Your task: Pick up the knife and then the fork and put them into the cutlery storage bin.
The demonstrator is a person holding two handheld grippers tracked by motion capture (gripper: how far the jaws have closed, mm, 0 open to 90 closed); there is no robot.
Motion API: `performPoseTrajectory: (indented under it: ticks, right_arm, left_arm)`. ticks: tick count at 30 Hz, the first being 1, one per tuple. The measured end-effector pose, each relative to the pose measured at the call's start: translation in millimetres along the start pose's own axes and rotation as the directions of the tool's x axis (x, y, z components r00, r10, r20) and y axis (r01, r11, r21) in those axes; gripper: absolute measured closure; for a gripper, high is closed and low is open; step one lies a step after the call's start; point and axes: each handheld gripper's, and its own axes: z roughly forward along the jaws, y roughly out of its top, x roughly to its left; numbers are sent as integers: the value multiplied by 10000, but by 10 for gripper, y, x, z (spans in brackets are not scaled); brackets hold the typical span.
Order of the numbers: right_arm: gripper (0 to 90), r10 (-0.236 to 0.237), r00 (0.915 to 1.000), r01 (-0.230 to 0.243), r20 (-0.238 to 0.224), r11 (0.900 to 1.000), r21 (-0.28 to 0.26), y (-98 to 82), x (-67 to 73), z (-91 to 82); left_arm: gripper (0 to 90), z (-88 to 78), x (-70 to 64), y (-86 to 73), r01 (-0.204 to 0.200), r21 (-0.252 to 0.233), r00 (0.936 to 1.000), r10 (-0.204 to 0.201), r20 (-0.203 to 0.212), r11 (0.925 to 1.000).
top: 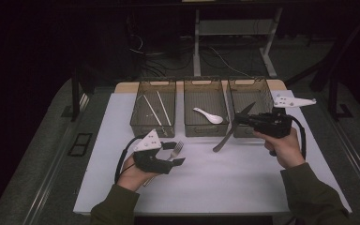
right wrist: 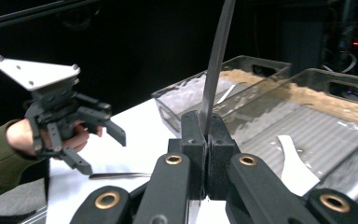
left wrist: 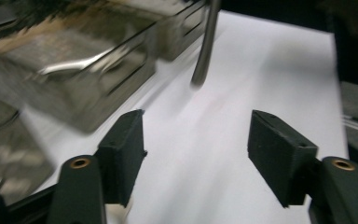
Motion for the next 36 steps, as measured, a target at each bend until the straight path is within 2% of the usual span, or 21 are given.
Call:
performPoseTrajectory:
  ticks: [2, 8, 14, 15, 17, 18, 23, 25, 29, 32, 36]
  right_arm:
    - [883, -2, 9994, 5, 345, 10000, -88, 49, -49, -44]
    - [883, 31, 9976, -14, 687, 9997, -248, 151, -135, -128]
    - [883, 4, 9916, 50, 1296, 9991, -412, 293, -235, -264]
    - [883, 44, 9881, 34, 1539, 9987, -503, 331, -276, -319]
    - [883, 51, 9860, 40, 1665, 9985, -544, 348, -298, -346]
    - [883, 122, 9817, 3, 1899, 9979, -655, 377, -347, -406]
    - [883, 337, 9736, -131, 2258, 9957, -922, 421, -445, -525]
    - [883, 417, 9650, -168, 2590, 9951, -976, 443, -512, -577]
    - [883, 512, 9571, -253, 2852, 9953, -938, 445, -581, -590]
    - [883, 603, 9469, -392, 3158, 9966, -726, 405, -677, -543]
    - [882, 624, 9415, -442, 3312, 9971, -623, 374, -724, -490]
  left_arm:
    - [285, -46, 14, -68, 107, 51, 9998, -107, -146, 9999]
    - [211, -171, 5, -221, 324, 72, 9984, -320, -475, 9994]
    - [140, -284, -3, -327, 491, -26, 9955, -492, -804, 9988]
    - [121, -291, -10, -343, 525, -38, 9950, -527, -844, 9986]
    - [107, -309, -17, -371, 538, -1, 9942, -536, -931, 9985]
    - [67, -310, -21, -386, 586, -7, 9934, -584, -985, 9983]
    - [0, -317, -18, -425, 780, 98, 9898, -762, -1205, 9969]
    - [0, -314, -15, -426, 832, 94, 9892, -814, -1223, 9965]
    - [0, -305, -18, -424, 804, 155, 9893, -778, -1236, 9966]
    - [0, -300, -12, -431, 846, 178, 9891, -818, -1227, 9963]
    - [0, -307, -5, -435, 868, 166, 9890, -841, -1214, 9961]
